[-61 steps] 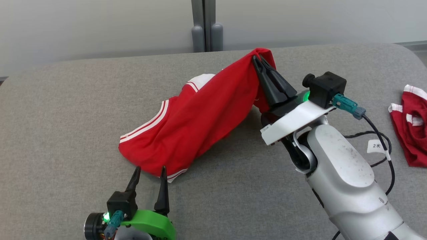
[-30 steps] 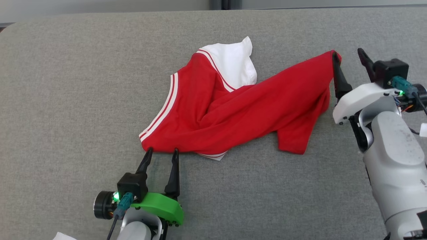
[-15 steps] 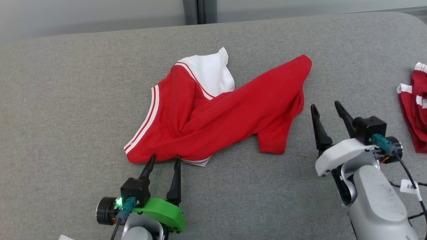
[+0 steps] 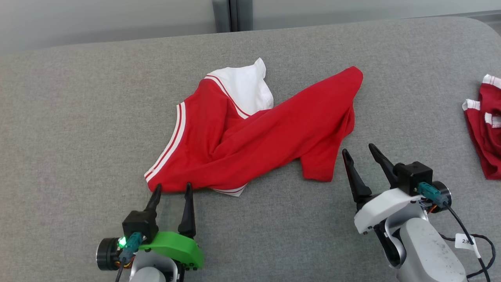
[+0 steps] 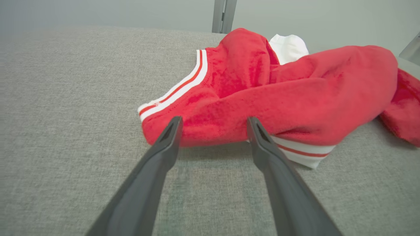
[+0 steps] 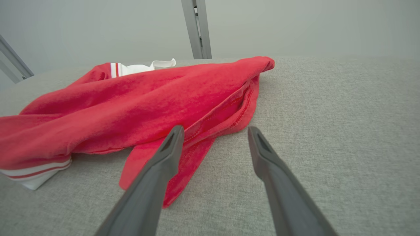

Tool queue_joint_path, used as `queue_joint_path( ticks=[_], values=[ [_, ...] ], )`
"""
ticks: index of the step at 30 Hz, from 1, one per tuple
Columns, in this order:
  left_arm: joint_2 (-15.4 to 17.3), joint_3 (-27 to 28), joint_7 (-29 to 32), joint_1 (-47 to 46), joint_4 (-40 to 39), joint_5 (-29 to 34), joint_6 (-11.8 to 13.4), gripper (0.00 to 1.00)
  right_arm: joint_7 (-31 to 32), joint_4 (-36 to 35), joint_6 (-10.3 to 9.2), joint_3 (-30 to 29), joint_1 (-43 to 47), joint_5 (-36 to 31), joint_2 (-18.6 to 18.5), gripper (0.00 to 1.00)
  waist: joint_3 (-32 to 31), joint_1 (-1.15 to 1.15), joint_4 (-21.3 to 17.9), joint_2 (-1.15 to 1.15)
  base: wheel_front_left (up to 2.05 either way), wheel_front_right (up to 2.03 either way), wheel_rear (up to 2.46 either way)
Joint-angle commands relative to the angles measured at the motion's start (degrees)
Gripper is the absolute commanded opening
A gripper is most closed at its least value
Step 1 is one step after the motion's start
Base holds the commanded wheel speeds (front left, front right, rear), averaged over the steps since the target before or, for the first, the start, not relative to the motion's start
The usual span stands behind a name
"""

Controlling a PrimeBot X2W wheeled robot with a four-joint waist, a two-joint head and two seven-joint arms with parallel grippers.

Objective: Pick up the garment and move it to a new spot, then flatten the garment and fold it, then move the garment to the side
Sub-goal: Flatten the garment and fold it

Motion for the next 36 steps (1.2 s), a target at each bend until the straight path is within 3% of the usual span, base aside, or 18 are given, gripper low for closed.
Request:
queue_joint_path(
  ticks=[1, 8, 15, 16, 17, 18, 28, 36],
  values=[
    [0.2, 0.9, 0.0, -0.8, 0.5, 0.0, 0.5, 1.0, -0.2, -0.3, -0.09, 0.2, 0.3, 0.2, -0.1, 1.0, 0.4, 0.0, -0.2, 0.0, 0.0, 0.0, 0.0],
    [0.2, 5.9, 0.0, -2.3, 1.5, -1.0, 1.9, 1.0, -0.2, -0.7, -0.09, 1.0, -0.5, -0.1, -0.1, 1.0, 1.4, 0.0, -1.4, 0.0, 0.0, 0.0, 0.0],
    [0.2, 7.3, 0.0, -3.6, 5.3, -2.4, 0.2, 1.0, -0.2, -0.6, -0.09, 1.6, -0.9, 0.3, 0.0, 1.0, 1.8, 0.0, -2.6, 0.0, 0.0, 0.0, 0.0],
    [0.2, 7.3, 0.0, -4.0, 5.7, -2.2, -0.3, 0.76, -0.2, -0.6, -0.09, 1.7, -0.9, 0.4, 0.0, 1.0, 1.9, 0.0, -2.7, 0.0, 0.0, 0.0, 0.0],
    [0.2, 7.2, 0.0, -4.2, 5.8, -2.1, -0.5, 0.19, -0.2, -0.6, -0.09, 1.7, -0.9, 0.4, 0.0, 1.0, 1.9, 0.0, -2.7, 0.0, 0.0, 0.0, 0.0],
    [0.2, 7.0, 0.0, -4.2, 6.0, -1.7, -0.9, 0.0, -0.2, -0.5, -0.09, 1.7, -0.9, 0.4, 0.0, 1.0, 1.8, 0.0, -2.8, 0.0, 0.0, 0.0, 0.0],
    [0.2, 5.6, 0.0, -4.6, 10.0, -4.2, -3.5, 0.0, -0.2, 0.2, -0.09, 0.6, 0.2, -0.1, 0.0, 1.0, 0.2, 0.0, -2.3, 0.0, 0.0, 0.0, 0.0],
    [0.2, 5.5, 0.0, -3.3, 5.1, -2.4, -4.0, 0.0, -0.2, 0.9, -0.09, 0.2, 1.4, 0.5, 0.0, 1.0, -2.8, 0.0, -1.4, 0.0, 0.0, 0.0, 0.0]
  ],
)
